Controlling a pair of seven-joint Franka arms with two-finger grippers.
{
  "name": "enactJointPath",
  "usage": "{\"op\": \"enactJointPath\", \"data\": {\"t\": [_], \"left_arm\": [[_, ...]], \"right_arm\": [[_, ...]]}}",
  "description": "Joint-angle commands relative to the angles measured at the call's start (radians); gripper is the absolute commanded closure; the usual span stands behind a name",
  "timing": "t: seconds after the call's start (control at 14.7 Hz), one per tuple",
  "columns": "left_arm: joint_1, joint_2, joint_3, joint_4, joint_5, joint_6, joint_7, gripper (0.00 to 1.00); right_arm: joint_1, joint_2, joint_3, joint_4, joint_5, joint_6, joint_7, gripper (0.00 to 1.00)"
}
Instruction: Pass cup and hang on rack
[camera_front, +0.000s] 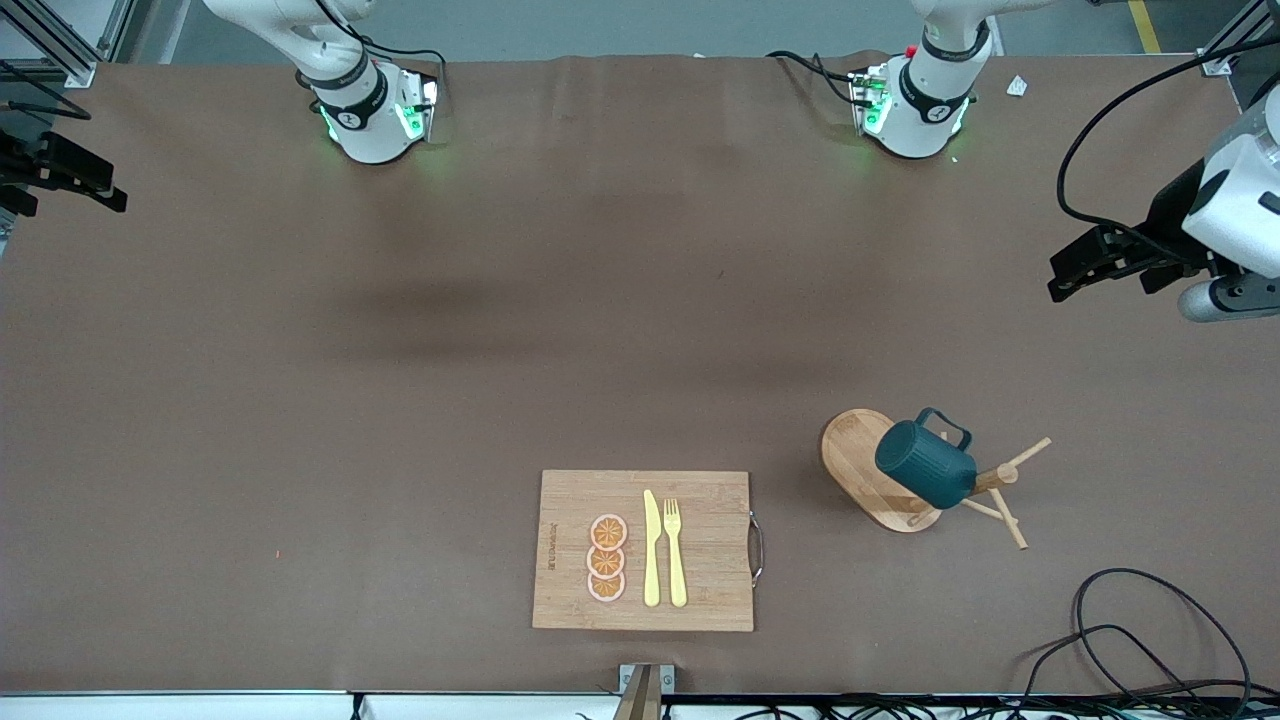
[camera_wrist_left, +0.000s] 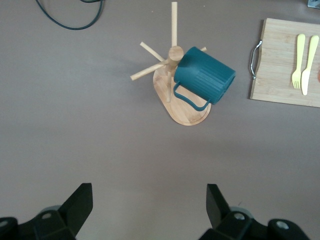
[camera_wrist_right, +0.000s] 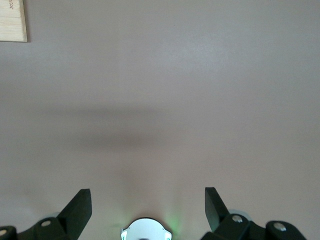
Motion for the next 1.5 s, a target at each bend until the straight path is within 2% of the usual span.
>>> {"op": "enactJointPath", "data": {"t": [0.0,0.2,0.41,0.88,0.95,1.16,1.43], "left_arm": [[-0.077,-0.051,0.073,-0.030,0.014,-0.008,-0.009,0.00],[-0.118,-0.053,0.100,-0.030,0.010,-0.008,-0.044,0.00],[-0.099,-0.063,0.098,-0.041,-0.004,-0.008,-0.029,0.00],[-0.063,-0.204,0.123,-0.235,-0.053,0.082,0.012,0.00],[-0.052,-0.208,0.123,-0.243,-0.080,0.090,0.044,0.00],[-0.098,-0.208,0.193,-0.242,-0.079,0.093,0.065,0.00],[-0.104,-0.211,0.196,-0.240,-0.067,0.093,0.140,0.00]], "right_arm": [[0.003,-0.020,0.003,-0.008,-0.016,-0.002,-0.009,0.00],[0.018,-0.017,0.003,0.001,-0.017,-0.009,-0.009,0.00],[0.018,-0.017,0.003,0.015,-0.016,-0.010,-0.008,0.00],[0.018,-0.017,0.001,0.013,-0.016,-0.025,-0.008,0.00],[0.018,-0.017,0.001,0.013,-0.016,-0.027,-0.008,0.00],[0.018,-0.017,0.001,0.012,-0.014,-0.027,-0.008,0.00],[0.018,-0.017,0.001,0.010,-0.011,-0.025,-0.006,0.00]]}}
